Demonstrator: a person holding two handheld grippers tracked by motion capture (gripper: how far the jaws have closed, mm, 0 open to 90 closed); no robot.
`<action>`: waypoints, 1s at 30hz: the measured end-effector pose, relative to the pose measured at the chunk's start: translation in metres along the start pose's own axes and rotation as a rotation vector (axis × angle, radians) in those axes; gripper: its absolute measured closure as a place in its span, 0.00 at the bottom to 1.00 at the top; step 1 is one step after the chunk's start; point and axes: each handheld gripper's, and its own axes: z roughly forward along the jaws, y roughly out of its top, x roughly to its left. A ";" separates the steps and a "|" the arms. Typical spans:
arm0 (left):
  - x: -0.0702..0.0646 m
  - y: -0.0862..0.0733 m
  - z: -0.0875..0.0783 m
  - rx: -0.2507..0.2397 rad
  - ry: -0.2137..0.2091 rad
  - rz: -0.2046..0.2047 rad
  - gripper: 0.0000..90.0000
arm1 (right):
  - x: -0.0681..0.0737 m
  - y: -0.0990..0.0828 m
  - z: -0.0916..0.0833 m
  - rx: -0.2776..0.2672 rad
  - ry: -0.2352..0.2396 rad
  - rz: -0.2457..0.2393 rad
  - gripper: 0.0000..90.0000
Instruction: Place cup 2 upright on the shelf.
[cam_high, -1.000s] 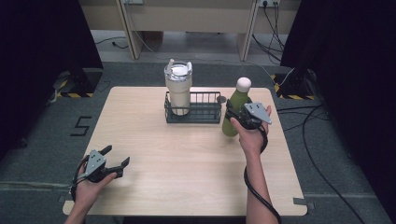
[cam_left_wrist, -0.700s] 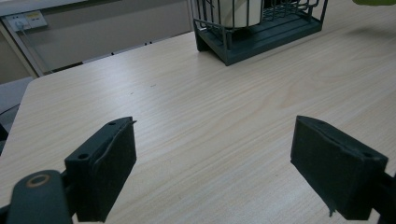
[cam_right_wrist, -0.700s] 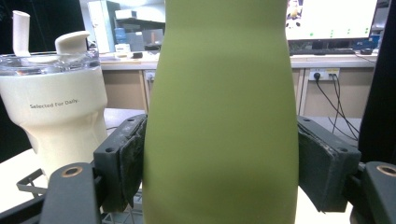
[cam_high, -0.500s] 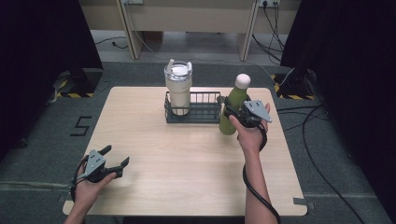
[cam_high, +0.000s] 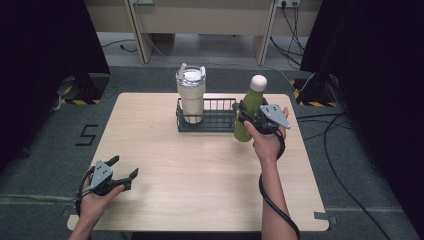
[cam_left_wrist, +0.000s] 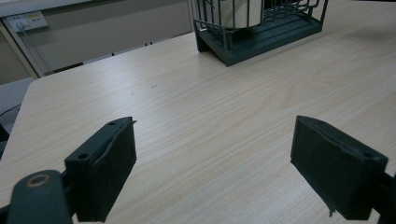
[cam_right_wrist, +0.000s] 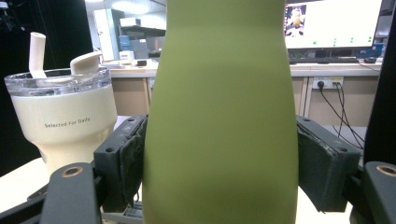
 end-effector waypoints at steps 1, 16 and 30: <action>0.000 0.000 0.000 0.000 0.000 0.000 0.15 | 0.000 0.000 0.000 0.001 0.000 -0.002 0.29; 0.001 0.000 0.000 -0.001 -0.001 -0.003 0.15 | 0.006 0.009 0.005 -0.015 0.013 0.002 0.29; 0.001 0.000 -0.001 -0.002 0.000 -0.005 0.15 | 0.010 0.016 0.011 -0.021 0.028 0.005 0.29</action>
